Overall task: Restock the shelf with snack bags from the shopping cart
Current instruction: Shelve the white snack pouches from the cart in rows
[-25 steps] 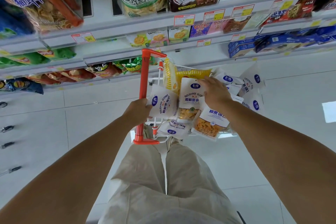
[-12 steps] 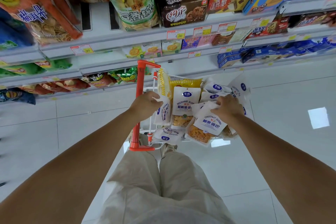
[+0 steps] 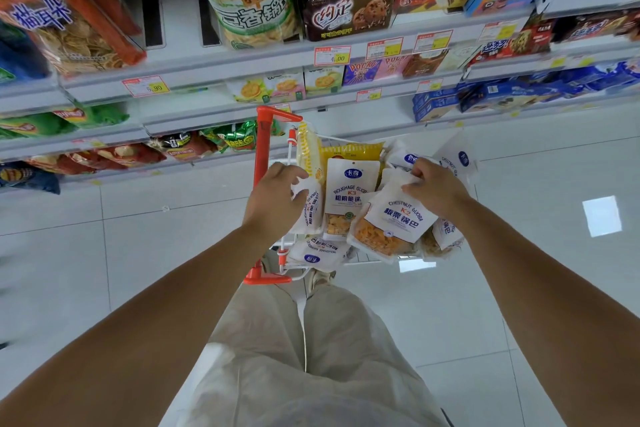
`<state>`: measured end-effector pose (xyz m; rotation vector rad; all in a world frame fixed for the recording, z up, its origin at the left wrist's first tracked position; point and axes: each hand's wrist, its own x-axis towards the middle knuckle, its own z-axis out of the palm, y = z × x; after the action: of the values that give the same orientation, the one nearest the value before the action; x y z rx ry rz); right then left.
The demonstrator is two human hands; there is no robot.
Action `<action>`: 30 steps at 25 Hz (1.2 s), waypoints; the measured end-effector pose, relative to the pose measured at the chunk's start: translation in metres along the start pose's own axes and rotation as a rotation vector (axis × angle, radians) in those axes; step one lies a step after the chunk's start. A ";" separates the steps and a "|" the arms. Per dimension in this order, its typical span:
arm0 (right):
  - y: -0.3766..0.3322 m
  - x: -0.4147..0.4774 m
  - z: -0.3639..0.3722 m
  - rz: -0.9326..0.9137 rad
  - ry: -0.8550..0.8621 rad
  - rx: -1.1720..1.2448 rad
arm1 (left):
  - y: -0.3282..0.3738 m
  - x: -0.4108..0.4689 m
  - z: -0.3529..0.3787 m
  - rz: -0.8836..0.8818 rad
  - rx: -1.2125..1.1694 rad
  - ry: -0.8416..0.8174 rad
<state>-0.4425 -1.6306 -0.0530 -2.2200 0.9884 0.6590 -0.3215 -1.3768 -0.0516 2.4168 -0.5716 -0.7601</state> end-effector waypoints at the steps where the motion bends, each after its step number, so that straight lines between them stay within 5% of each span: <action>1: -0.004 0.001 -0.008 0.003 0.009 0.065 | 0.002 -0.002 0.001 0.040 -0.010 0.007; 7: -0.053 -0.006 -0.068 -0.055 -0.260 0.479 | 0.057 0.009 -0.013 0.032 -0.332 -0.518; 12: -0.095 -0.005 -0.083 -0.096 -0.608 0.861 | 0.061 0.025 -0.040 0.013 -0.348 -0.480; 16: -0.116 0.019 -0.046 0.083 -0.409 1.269 | 0.019 0.023 -0.055 -0.167 -0.485 -0.479; 17: -0.111 0.031 -0.033 0.135 -0.270 1.194 | 0.006 0.019 -0.061 -0.212 -0.548 -0.390; 19: -0.091 0.051 -0.004 0.083 -0.089 0.472 | -0.018 0.010 -0.071 -0.299 -0.657 -0.232; 21: -0.068 0.054 0.023 0.005 -0.124 -0.088 | -0.037 0.002 -0.080 -0.358 -0.704 -0.168; 23: -0.058 0.050 0.040 -0.030 -0.130 -0.309 | -0.044 -0.001 -0.082 -0.384 -0.715 -0.159; 26: -0.058 0.054 0.046 -0.139 -0.056 -0.456 | -0.042 -0.002 -0.079 -0.417 -0.702 -0.179; 30: -0.058 0.047 0.024 -0.114 -0.170 0.089 | -0.035 0.002 -0.078 -0.394 -0.731 -0.191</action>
<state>-0.3735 -1.6046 -0.0809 -2.0871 0.7845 0.7244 -0.2638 -1.3228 -0.0185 1.7864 0.1297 -1.1329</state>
